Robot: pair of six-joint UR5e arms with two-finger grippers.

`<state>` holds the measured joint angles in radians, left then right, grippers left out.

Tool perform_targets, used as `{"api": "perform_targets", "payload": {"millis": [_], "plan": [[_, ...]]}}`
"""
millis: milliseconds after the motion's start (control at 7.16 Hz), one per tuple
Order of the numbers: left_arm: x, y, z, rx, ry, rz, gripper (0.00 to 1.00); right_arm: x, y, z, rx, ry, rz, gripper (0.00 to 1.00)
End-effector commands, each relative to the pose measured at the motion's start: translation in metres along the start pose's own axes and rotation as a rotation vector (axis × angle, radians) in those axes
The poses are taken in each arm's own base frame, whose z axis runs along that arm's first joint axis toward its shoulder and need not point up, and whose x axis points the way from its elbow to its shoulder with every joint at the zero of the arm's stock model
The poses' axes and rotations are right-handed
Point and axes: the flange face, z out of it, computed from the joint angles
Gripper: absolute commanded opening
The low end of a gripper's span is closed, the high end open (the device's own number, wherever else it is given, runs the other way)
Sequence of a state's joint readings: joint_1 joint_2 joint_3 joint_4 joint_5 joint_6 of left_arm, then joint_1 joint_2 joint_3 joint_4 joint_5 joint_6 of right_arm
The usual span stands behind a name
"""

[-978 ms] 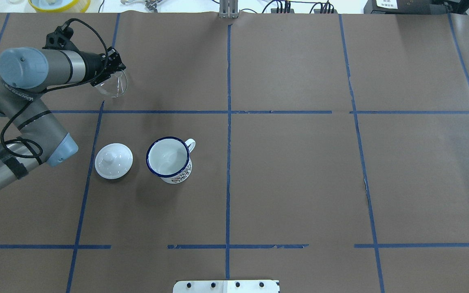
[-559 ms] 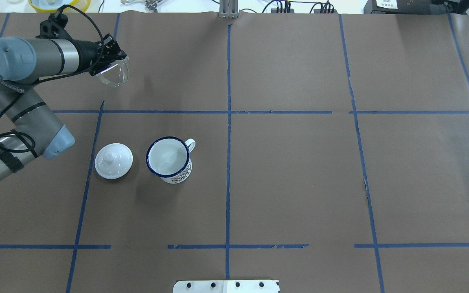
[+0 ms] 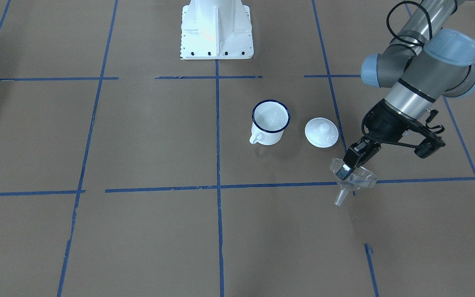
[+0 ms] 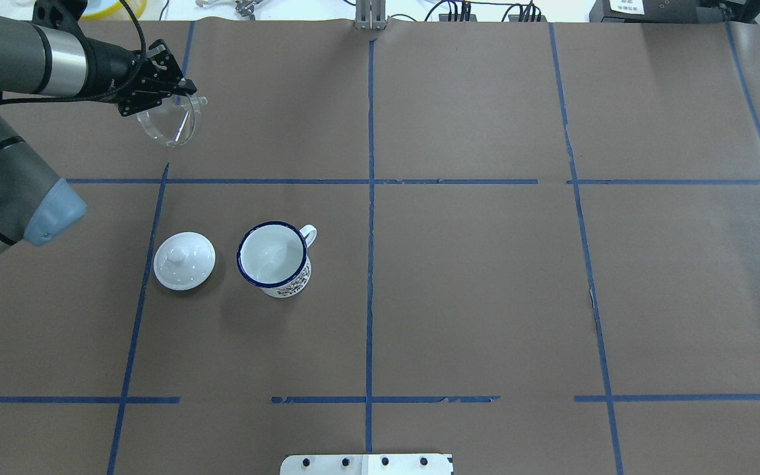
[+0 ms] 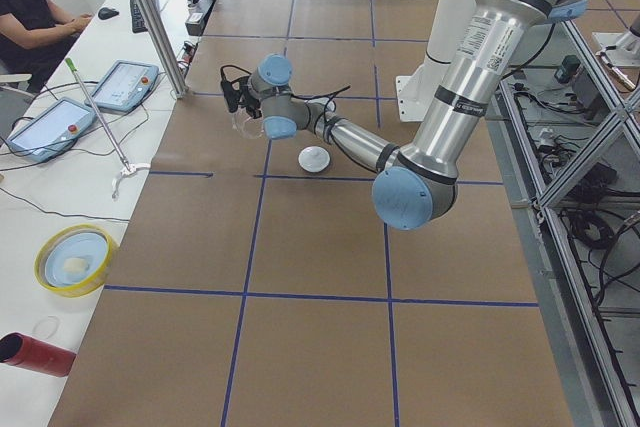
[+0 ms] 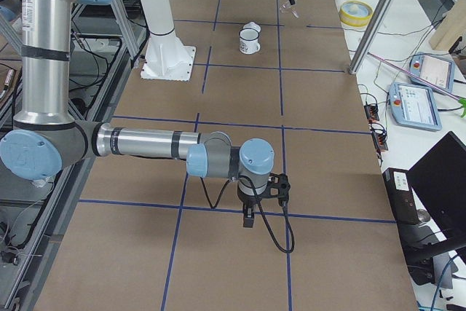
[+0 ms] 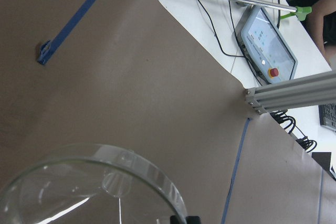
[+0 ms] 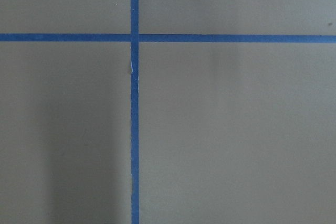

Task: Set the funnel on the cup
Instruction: 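Lift the funnel and turn it upright with the left gripper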

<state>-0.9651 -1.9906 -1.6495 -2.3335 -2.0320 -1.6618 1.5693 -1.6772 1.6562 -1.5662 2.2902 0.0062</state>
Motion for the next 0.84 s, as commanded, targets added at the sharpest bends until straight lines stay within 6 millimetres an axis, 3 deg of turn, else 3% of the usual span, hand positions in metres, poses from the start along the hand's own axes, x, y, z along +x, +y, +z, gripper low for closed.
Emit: {"api": "perform_targets", "payload": {"millis": [0, 140, 279, 699], "plan": [[0.042, 0.031, -0.055, -0.022, -0.165, 0.120, 0.00, 0.001, 0.001, 0.001, -0.001, 0.000, 0.001, 1.00], [0.070, 0.044, -0.075, -0.029, -0.218, 0.150, 0.00, 0.000, 0.000, 0.000, 0.001, 0.000, -0.001, 1.00], [0.102, 0.058, -0.079, -0.053, -0.279, 0.181, 0.00, 0.000, 0.000, 0.000, 0.000, 0.000, 0.000, 1.00], [0.116, 0.146, -0.036, -0.225, -0.400, 0.333, 0.00, 0.001, 0.001, 0.001, -0.001, 0.000, 0.001, 1.00]]}}
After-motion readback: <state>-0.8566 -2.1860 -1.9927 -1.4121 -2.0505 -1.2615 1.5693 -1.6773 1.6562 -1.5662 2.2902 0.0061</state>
